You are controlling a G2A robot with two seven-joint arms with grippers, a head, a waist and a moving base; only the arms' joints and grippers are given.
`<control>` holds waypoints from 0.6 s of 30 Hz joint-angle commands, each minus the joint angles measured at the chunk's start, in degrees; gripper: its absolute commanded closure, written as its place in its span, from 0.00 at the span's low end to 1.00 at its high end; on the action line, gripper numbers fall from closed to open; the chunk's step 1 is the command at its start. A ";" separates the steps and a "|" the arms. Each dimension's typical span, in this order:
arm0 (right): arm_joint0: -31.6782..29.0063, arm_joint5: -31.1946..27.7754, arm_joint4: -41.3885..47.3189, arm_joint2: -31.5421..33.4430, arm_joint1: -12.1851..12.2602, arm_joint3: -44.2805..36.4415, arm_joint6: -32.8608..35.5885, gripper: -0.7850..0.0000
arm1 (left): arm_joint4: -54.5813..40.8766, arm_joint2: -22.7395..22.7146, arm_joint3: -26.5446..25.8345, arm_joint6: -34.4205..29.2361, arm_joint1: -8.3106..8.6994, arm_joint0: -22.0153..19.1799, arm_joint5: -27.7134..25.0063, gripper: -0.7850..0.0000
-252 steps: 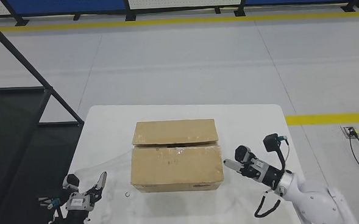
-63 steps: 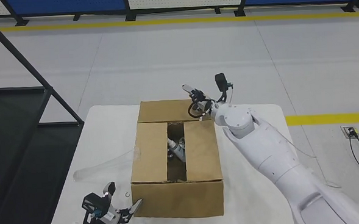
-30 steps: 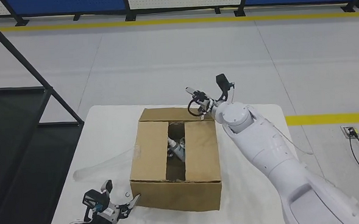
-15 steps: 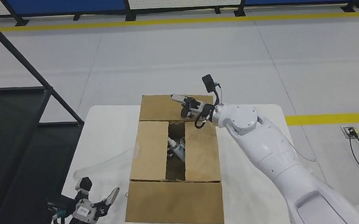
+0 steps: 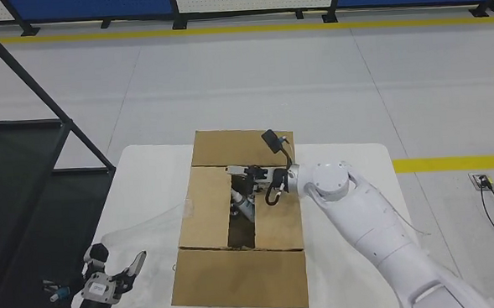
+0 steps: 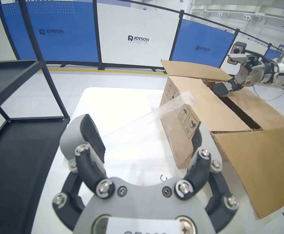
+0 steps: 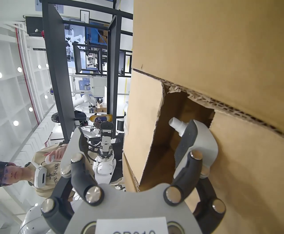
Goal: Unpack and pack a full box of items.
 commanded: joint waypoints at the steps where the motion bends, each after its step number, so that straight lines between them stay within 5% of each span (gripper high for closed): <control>1: -0.33 -0.21 0.68 -0.19 -0.32 0.09 0.21 0.00 | 0.07 0.17 0.01 -0.04 -0.04 -0.06 0.12 0.00; 18: 2.60 -2.38 8.92 -1.63 -4.75 6.36 2.70 0.00 | 0.97 1.55 0.41 -0.23 -0.31 -0.52 0.33 0.00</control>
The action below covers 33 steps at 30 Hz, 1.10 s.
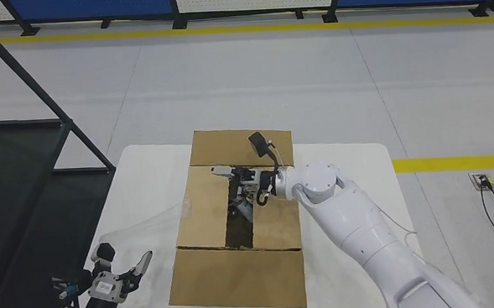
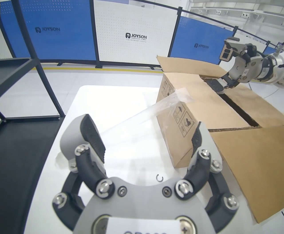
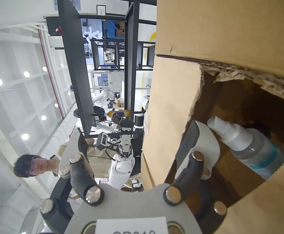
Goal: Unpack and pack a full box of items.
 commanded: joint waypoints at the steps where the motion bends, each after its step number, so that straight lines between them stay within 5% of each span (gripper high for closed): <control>1: 0.53 -0.57 0.96 0.20 -0.39 0.83 0.25 0.00 | -0.08 0.02 0.07 0.05 -0.03 0.11 -0.02 0.00; 15: 3.23 0.77 4.70 1.16 -2.65 -0.85 -1.38 0.00 | 0.01 0.47 0.50 0.59 -0.24 -0.10 0.37 0.00; 33: 6.26 4.68 8.02 -4.40 -10.20 0.20 -10.53 0.00 | 0.43 -1.87 -4.86 4.30 -0.62 4.38 1.44 0.00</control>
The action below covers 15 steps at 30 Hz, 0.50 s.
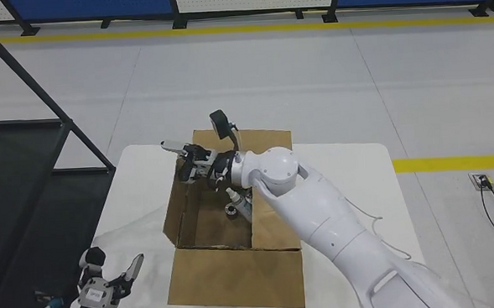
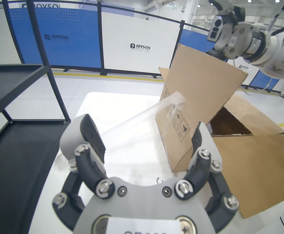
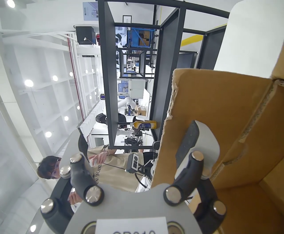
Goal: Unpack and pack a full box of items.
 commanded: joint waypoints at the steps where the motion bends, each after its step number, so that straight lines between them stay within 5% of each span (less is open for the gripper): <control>1: 0.57 0.06 0.27 -0.72 -0.97 0.87 -0.03 0.00 | 1.24 0.16 -1.52 0.26 -0.06 0.63 0.65 0.00; 15: 3.86 -2.21 1.25 -3.15 -6.53 9.10 2.45 0.00 | 2.68 2.64 -6.20 -3.86 -0.60 -2.54 6.72 0.00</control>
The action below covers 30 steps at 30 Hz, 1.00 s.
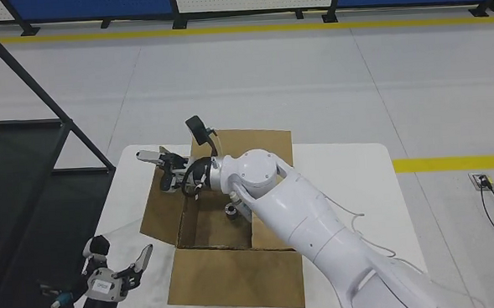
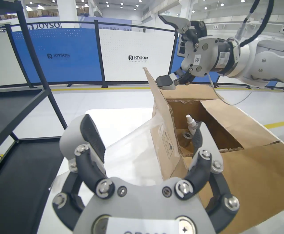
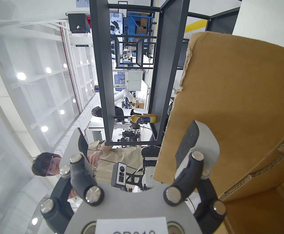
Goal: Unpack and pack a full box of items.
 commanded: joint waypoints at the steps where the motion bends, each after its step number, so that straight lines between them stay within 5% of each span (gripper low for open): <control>1: 0.33 -0.47 0.02 0.01 -0.46 1.07 1.17 0.00 | -0.59 -0.04 0.28 -1.09 -0.08 -1.26 1.55 0.00; 12: 1.32 -7.35 -0.14 2.70 -0.61 5.60 4.64 0.00 | -4.82 -1.37 4.10 -3.58 -0.42 -3.82 4.57 0.00; 22: 0.48 -13.66 -2.25 7.32 2.75 5.26 5.22 0.00 | -6.31 -2.20 8.67 -3.63 -0.69 -3.38 5.04 0.00; 30: -1.47 -12.58 -5.23 10.58 5.67 2.57 4.54 0.00 | -2.62 -1.12 8.93 -1.82 -0.92 -3.54 6.77 0.00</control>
